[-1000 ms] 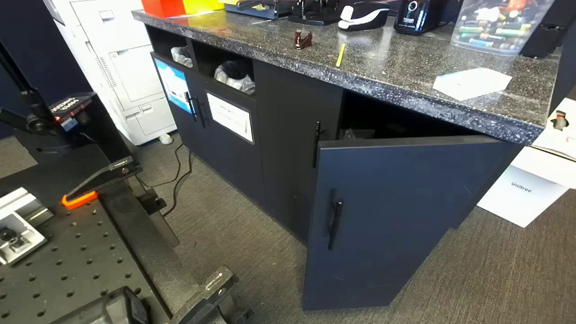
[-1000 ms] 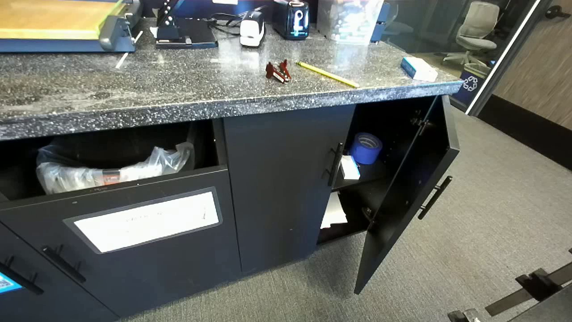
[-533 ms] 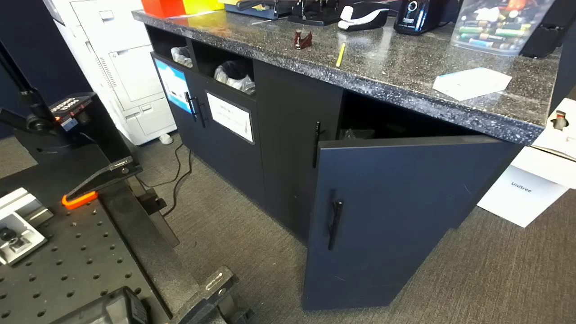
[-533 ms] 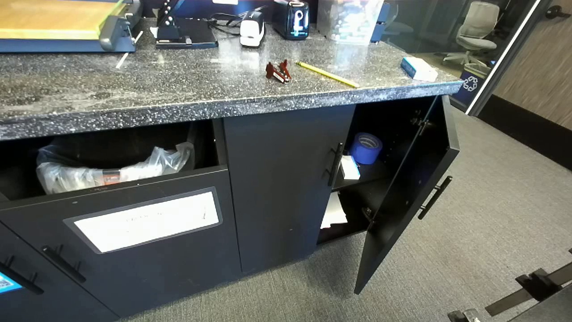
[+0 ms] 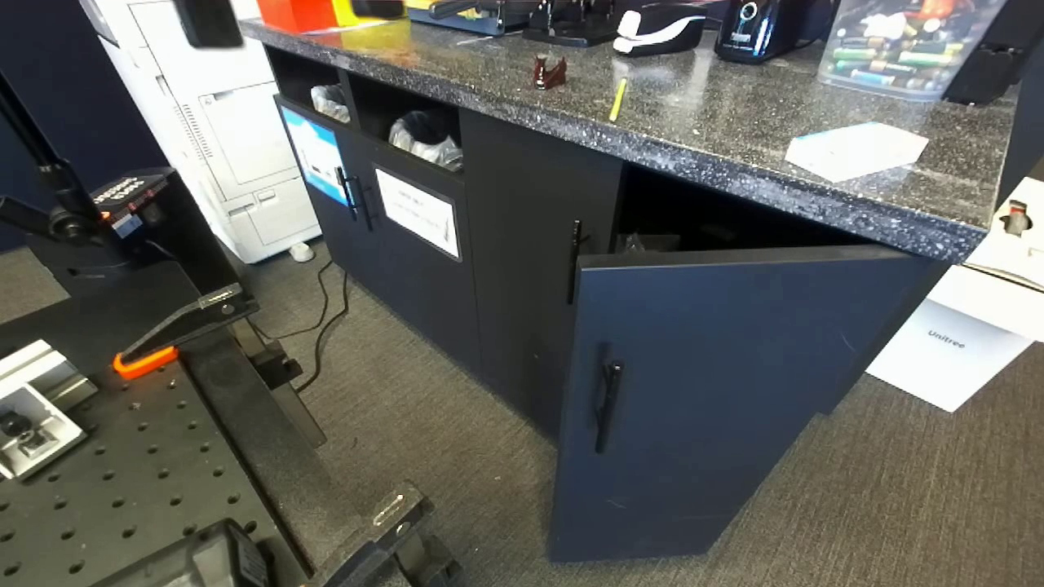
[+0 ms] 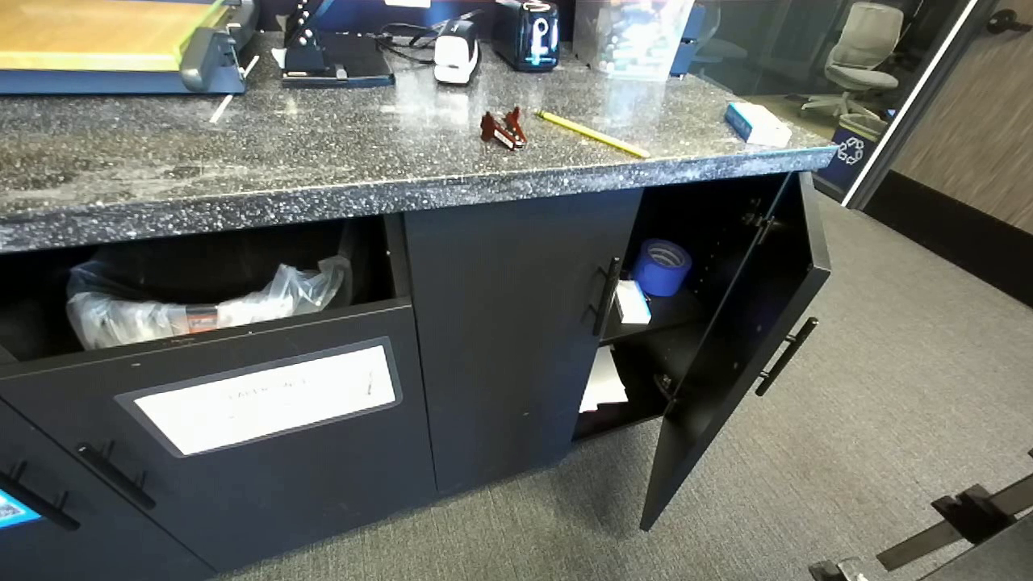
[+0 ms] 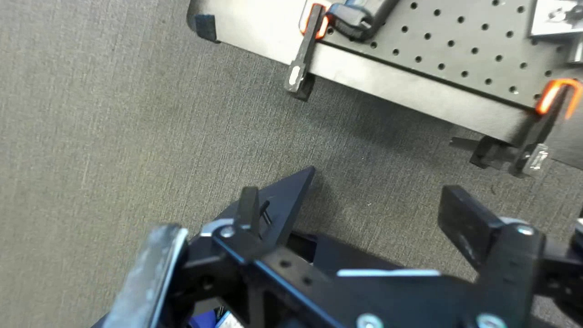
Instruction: Close the open cabinet door
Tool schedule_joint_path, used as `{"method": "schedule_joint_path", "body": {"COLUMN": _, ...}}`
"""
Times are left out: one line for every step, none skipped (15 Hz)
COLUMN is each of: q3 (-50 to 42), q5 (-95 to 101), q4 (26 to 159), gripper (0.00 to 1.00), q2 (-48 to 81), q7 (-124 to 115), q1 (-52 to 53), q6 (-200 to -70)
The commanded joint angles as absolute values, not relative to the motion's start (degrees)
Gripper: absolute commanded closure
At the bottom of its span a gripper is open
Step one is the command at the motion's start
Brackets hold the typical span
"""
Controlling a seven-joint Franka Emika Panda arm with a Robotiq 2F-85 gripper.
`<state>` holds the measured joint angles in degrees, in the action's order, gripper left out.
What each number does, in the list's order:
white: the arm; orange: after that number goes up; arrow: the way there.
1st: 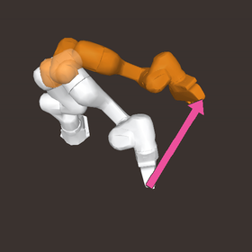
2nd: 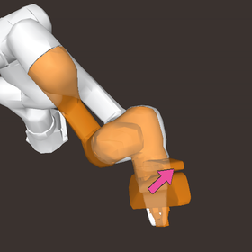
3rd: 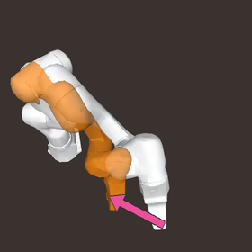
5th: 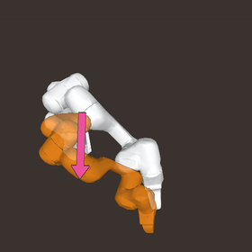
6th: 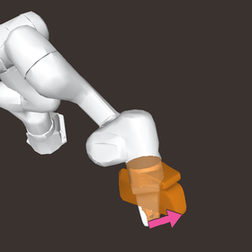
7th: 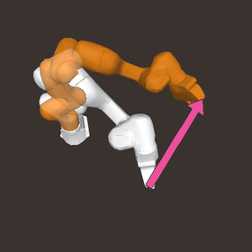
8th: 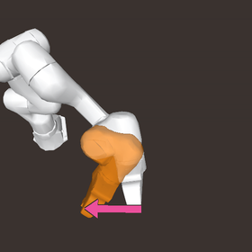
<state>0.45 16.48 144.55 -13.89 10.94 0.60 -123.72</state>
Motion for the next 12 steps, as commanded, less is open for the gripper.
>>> {"method": "schedule_joint_path", "body": {"q3": -2.0, "q5": 20.2, "q4": 138.8, "gripper": 0.00, "q2": 0.6, "q7": 13.9, "q1": -1.8, "q6": -133.4}}
{"method": "schedule_joint_path", "body": {"q3": -2.3, "q5": 20.9, "q4": 137.4, "gripper": 0.00, "q2": 4.3, "q7": 13.7, "q1": -2.2, "q6": -136.1}}
{"method": "schedule_joint_path", "body": {"q3": -2.4, "q5": 21.5, "q4": 135.6, "gripper": 0.00, "q2": 8.1, "q7": 13.3, "q1": -2.4, "q6": -138.2}}
{"method": "schedule_joint_path", "body": {"q3": -2.6, "q5": 22.0, "q4": 133.7, "gripper": 0.00, "q2": 11.7, "q7": 13.0, "q1": -2.5, "q6": -139.8}}
{"method": "schedule_joint_path", "body": {"q3": -2.7, "q5": 22.3, "q4": 131.4, "gripper": 0.00, "q2": 15.5, "q7": 12.5, "q1": -2.4, "q6": -140.7}}
{"method": "schedule_joint_path", "body": {"q3": -2.9, "q5": 22.4, "q4": 129.2, "gripper": 0.00, "q2": 18.7, "q7": 12.9, "q1": -2.4, "q6": -141.7}}
{"method": "schedule_joint_path", "body": {"q3": -3.1, "q5": 22.6, "q4": 126.9, "gripper": 0.00, "q2": 21.9, "q7": 13.4, "q1": -2.3, "q6": -142.7}}
{"method": "schedule_joint_path", "body": {"q3": -3.2, "q5": 22.4, "q4": 124.4, "gripper": 0.00, "q2": 25.0, "q7": 13.8, "q1": -2.4, "q6": -143.4}}
{"method": "schedule_joint_path", "body": {"q3": -3.2, "q5": 22.0, "q4": 121.8, "gripper": 0.00, "q2": 27.8, "q7": 14.2, "q1": -2.4, "q6": -143.7}}
{"method": "schedule_joint_path", "body": {"q3": -3.4, "q5": 22.0, "q4": 119.1, "gripper": 0.00, "q2": 30.5, "q7": 14.2, "q1": -2.3, "q6": -144.1}}
{"method": "schedule_joint_path", "body": {"q3": -3.5, "q5": 21.8, "q4": 115.9, "gripper": 0.00, "q2": 33.2, "q7": 14.4, "q1": -2.2, "q6": -143.3}}
{"method": "schedule_joint_path", "body": {"q3": -3.5, "q5": 21.5, "q4": 113.3, "gripper": 0.00, "q2": 35.5, "q7": 14.7, "q1": -2.3, "q6": -142.7}}
